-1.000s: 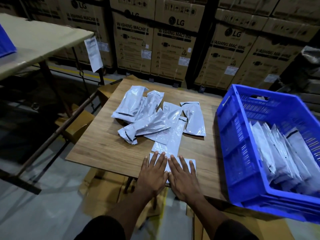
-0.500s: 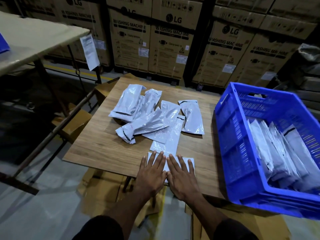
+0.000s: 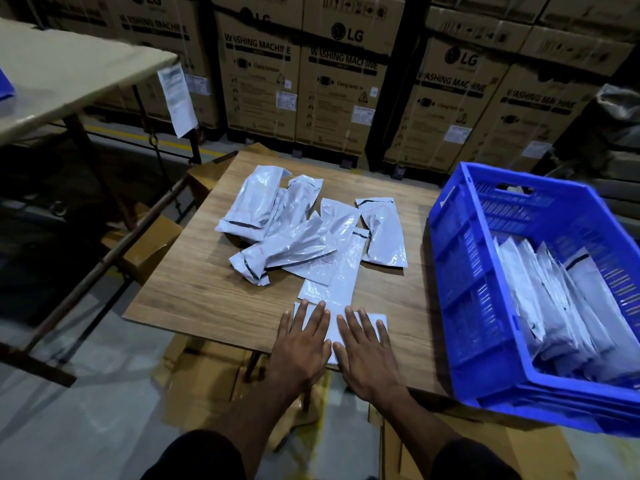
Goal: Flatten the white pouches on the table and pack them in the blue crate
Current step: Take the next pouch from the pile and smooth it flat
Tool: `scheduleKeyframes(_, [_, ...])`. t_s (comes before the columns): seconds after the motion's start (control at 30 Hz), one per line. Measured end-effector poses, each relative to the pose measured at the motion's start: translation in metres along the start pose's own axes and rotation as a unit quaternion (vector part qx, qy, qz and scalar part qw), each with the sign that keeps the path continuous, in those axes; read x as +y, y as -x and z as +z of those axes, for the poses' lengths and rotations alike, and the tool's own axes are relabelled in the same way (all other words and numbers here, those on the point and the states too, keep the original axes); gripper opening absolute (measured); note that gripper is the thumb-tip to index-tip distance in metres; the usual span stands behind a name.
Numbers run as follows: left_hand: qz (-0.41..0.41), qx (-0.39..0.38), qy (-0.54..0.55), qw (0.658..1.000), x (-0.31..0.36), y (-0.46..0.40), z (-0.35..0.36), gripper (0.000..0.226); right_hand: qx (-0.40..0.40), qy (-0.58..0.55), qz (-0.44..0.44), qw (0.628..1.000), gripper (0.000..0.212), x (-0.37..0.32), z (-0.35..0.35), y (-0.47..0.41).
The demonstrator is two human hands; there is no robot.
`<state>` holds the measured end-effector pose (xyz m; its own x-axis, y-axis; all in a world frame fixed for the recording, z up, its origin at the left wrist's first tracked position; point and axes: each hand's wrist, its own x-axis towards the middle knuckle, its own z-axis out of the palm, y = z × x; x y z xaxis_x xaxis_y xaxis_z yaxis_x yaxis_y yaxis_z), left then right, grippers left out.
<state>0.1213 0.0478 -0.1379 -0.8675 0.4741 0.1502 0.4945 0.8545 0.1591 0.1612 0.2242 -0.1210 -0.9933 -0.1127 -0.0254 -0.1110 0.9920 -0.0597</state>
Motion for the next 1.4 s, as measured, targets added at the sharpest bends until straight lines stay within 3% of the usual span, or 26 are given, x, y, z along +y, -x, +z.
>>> scheduleKeyframes(0.23, [0.0, -0.007, 0.001, 1.0, 0.0, 0.001, -0.004, 0.058, -0.013, -0.039, -0.023, 0.999, 0.07, 0.015, -0.009, 0.005])
scheduleKeyframes(0.3, [0.004, -0.011, -0.002, 1.0, 0.001, 0.0, -0.005, 0.059, 0.001, -0.027, -0.002, 1.0, 0.065, 0.023, -0.009, 0.012])
scheduleKeyframes(0.5, [0.016, 0.012, -0.028, 0.999, 0.005, -0.004, -0.01, 0.059, -0.051, -0.006, 0.03, 0.998, 0.062, 0.022, -0.007, 0.014])
scheduleKeyframes(0.77, [0.027, -0.041, -0.018, 0.999, 0.032, -0.012, 0.006, 0.06, -0.036, -0.088, 0.017, 0.995, 0.065, 0.03, -0.016, 0.015])
scheduleKeyframes(1.03, [0.035, -0.032, -0.003, 0.999, 0.028, -0.008, 0.001, 0.057, -0.044, -0.025, 0.031, 0.998, 0.056, 0.028, -0.013, 0.017])
scheduleKeyframes(1.4, [-0.054, -0.011, 0.043, 0.998, 0.002, 0.003, 0.001, 0.066, -0.07, -0.027, 0.015, 0.997, 0.057, 0.024, -0.028, 0.018])
